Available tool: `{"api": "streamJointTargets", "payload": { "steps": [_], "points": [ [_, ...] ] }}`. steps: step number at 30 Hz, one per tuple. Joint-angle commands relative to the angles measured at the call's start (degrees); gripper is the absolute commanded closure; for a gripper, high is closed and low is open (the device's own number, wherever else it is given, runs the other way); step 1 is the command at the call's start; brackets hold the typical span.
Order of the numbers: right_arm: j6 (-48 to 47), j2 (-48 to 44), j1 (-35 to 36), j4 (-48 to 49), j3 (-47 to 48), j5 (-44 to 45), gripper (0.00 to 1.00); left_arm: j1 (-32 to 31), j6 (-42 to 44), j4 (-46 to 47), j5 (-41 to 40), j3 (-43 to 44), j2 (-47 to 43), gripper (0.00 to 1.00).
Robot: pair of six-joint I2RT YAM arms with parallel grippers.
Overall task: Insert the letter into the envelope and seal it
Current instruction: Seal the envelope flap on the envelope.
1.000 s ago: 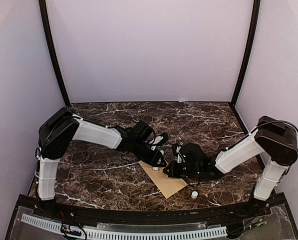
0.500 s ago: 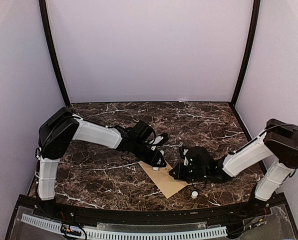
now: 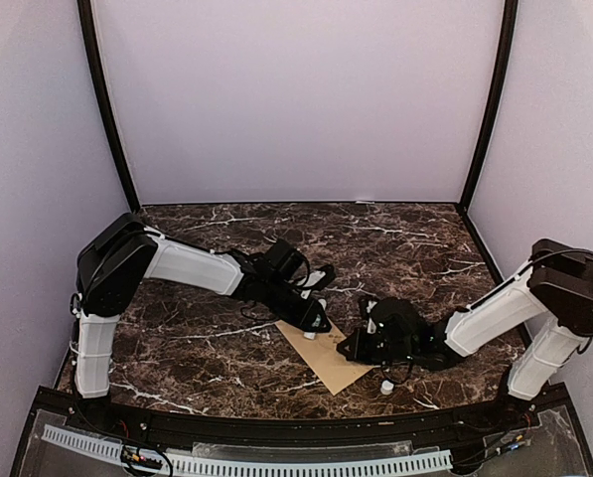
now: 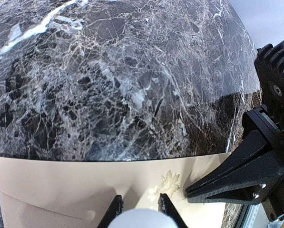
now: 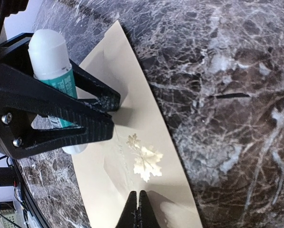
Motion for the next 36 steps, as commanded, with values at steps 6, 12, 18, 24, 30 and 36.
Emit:
{"api": "streamJointTargets", "payload": {
  "steps": [6, 12, 18, 24, 30, 36],
  "points": [
    [-1.26, 7.67, 0.05, -2.52, 6.88, 2.76, 1.00, -0.23, 0.19, -6.77, -0.23, -0.91, 0.24, 1.00],
    [-1.70, 11.78, -0.62, -1.16, 9.29, 2.08, 1.00, -0.24, -0.34, -6.45, 0.83, -0.99, 0.17, 1.00],
    [-0.86, 10.85, -0.53, -0.46, 7.00, 1.91, 1.00, 0.07, 0.86, -7.91, -1.39, 1.07, -0.55, 1.00],
    [0.25, 9.71, 0.36, -0.24, 4.38, 1.13, 1.00, 2.82, 0.72, -7.42, -1.36, 4.14, -1.16, 0.99],
    [1.06, 9.18, 1.30, -0.30, 3.84, 1.04, 1.00, 3.54, 0.98, -5.90, -1.64, 4.42, -0.64, 0.99],
    [1.35, 8.82, 1.69, -0.70, 3.86, 1.29, 1.00, 3.54, 1.83, -5.05, -1.26, 4.14, 0.45, 0.99]
  ]
}}
